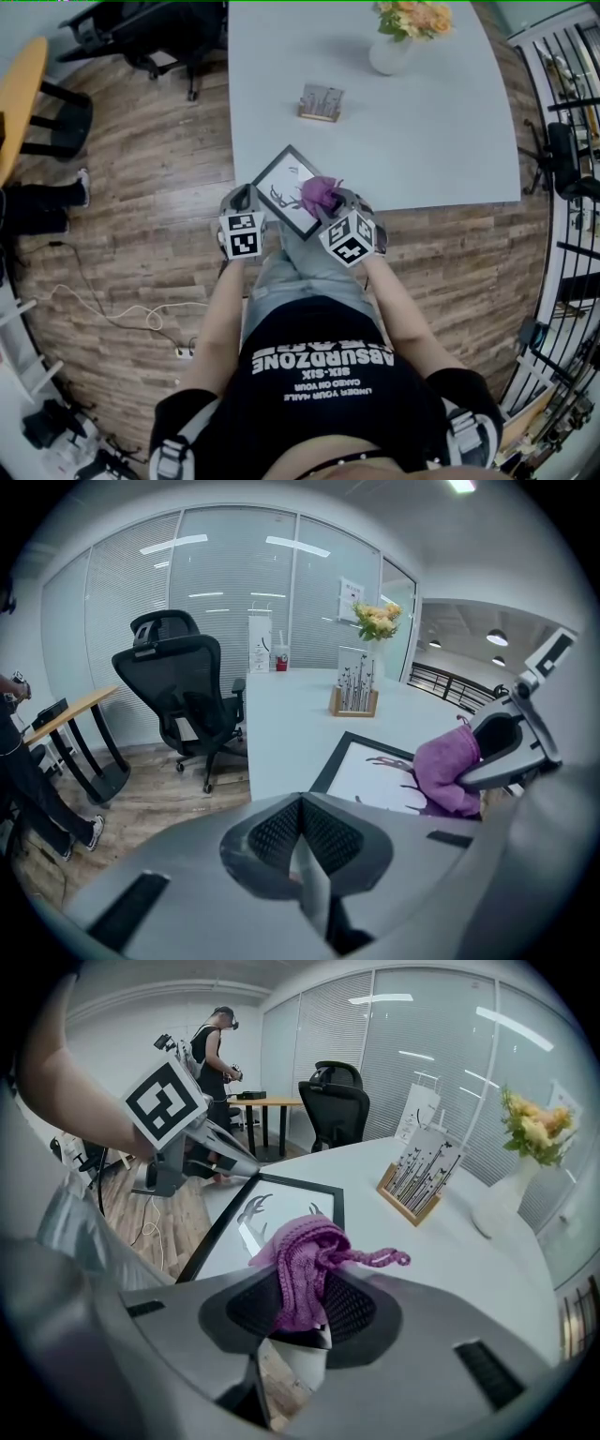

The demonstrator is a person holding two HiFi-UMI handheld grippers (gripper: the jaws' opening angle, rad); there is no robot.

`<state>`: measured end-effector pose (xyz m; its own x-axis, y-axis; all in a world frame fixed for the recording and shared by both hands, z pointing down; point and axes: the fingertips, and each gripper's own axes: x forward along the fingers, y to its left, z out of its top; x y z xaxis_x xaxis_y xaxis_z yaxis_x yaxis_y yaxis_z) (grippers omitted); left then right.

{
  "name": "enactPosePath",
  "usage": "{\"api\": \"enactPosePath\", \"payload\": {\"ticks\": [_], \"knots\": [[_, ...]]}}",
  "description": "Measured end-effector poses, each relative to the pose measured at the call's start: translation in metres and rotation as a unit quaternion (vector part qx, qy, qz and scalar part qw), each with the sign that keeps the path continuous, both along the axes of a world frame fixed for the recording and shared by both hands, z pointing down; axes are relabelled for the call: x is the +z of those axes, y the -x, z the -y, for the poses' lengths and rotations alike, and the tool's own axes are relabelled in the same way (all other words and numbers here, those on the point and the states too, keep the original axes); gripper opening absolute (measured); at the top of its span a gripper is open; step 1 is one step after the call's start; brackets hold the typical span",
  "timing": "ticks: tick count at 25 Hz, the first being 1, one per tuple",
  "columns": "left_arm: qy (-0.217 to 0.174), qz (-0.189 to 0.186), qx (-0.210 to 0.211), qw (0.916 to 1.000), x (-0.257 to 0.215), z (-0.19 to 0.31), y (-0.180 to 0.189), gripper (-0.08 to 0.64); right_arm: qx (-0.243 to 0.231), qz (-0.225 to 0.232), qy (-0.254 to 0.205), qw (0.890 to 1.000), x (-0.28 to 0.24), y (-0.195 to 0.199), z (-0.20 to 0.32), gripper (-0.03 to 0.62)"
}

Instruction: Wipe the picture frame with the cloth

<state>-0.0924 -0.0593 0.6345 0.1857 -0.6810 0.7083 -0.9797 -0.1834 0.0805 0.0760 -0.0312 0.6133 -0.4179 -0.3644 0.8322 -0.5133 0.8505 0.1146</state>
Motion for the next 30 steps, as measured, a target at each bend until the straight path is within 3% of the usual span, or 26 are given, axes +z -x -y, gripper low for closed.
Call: {"api": "enactPosePath", "payload": {"ticks": [21,30], "knots": [[-0.002,-0.005,0.001,1.0000,0.001,0.000,0.000,0.014,-0.037,0.030,0.034,0.998,-0.001,0.039,-0.043,0.130],[-0.004,-0.006,0.000,1.0000,0.001,0.000,0.000,0.015,-0.026,0.016,0.019,0.999,0.009,0.040,-0.045,0.130]]}}
